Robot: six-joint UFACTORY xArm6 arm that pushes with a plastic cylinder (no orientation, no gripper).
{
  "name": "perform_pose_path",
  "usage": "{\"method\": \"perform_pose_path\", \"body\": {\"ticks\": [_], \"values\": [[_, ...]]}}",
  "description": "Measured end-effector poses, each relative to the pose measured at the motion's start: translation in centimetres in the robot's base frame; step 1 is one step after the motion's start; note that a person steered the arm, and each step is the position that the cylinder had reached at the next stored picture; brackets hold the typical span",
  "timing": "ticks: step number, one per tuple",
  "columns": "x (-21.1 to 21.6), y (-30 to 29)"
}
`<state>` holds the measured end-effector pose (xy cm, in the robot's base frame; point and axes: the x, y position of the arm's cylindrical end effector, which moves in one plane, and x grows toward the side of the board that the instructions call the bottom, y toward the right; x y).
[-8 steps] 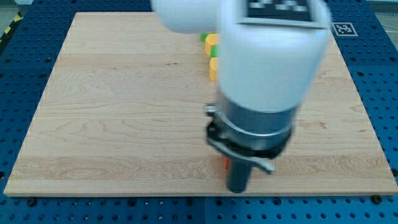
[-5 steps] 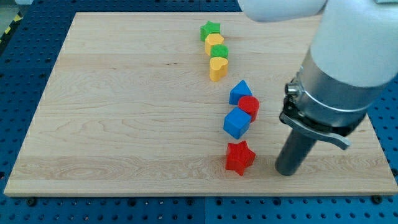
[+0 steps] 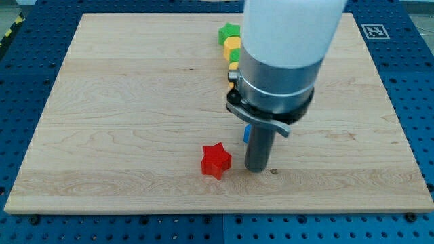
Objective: Push the red star towards the bottom left
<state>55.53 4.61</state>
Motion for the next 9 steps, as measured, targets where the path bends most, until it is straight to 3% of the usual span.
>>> {"method": "perform_pose_path", "body": {"ticks": [2, 3, 5, 7, 8, 9], "values": [[-1.4, -7.5], [-1.4, -7.6], [2.8, -3.6], [0.3, -13.6], [0.2, -14.9], [0.9, -10.4]]}}
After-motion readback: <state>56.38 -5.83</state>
